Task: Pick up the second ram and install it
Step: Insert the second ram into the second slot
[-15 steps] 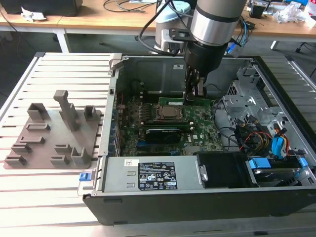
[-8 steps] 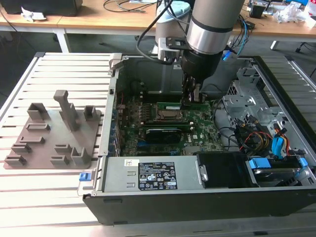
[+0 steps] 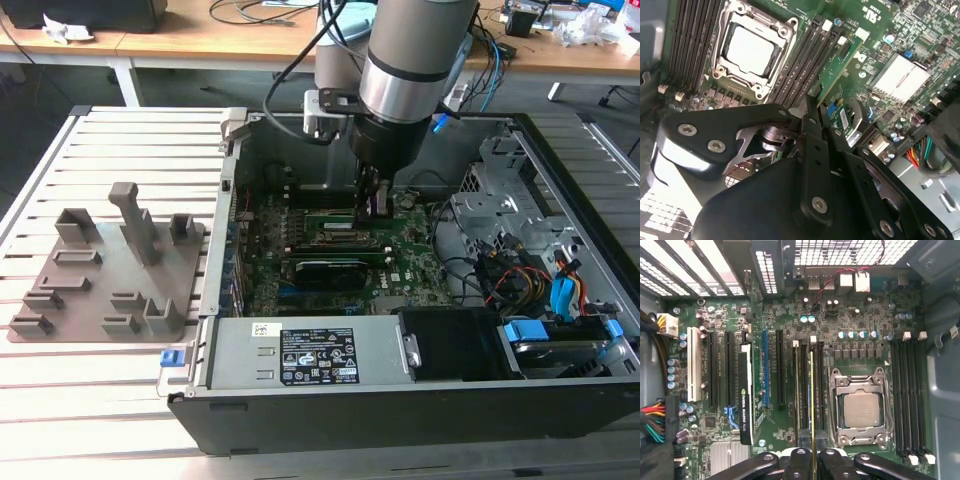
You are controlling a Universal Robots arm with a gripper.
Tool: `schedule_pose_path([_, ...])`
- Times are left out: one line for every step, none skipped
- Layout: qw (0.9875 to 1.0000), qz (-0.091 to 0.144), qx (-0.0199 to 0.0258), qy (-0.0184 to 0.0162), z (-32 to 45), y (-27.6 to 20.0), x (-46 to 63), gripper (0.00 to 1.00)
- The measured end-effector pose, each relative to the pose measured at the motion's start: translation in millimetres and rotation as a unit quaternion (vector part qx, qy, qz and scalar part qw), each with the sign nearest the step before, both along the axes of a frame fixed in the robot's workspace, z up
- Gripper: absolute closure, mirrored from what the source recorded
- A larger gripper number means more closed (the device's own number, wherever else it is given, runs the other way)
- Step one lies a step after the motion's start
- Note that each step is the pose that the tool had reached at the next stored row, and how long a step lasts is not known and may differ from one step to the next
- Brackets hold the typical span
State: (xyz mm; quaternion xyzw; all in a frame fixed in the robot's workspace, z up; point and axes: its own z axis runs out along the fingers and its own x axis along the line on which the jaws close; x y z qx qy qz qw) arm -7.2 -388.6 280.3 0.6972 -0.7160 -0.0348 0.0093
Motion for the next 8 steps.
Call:
schedule_pose_path([1.0,0.004,0.0,0.0,-0.5,0.6,-0.2,0.86])
schedule_pose_path([1.0,0.004,0.0,0.0,-1.5,0.8,-1.3,0.86])
schedule_pose_path([1.0,0.004,0.0,0.0,-2.6,0.9,-2.0,0.86])
schedule_pose_path([1.0,0.004,0.0,0.0,-3.4,0.9,-2.3,0.86])
schedule_pose_path([1.0,0.004,0.0,0.0,-5.3,0.9,-2.7,0.86])
schedule_pose_path([1.0,0.005,-0.0001,0.0,-6.5,0.9,-2.8,0.86])
schedule_pose_path([1.0,0.004,0.0,0.0,-7.5,0.9,-2.9,0.86])
schedule_pose_path([1.0,0.004,0.0,0.0,-9.5,0.9,-3.3,0.86])
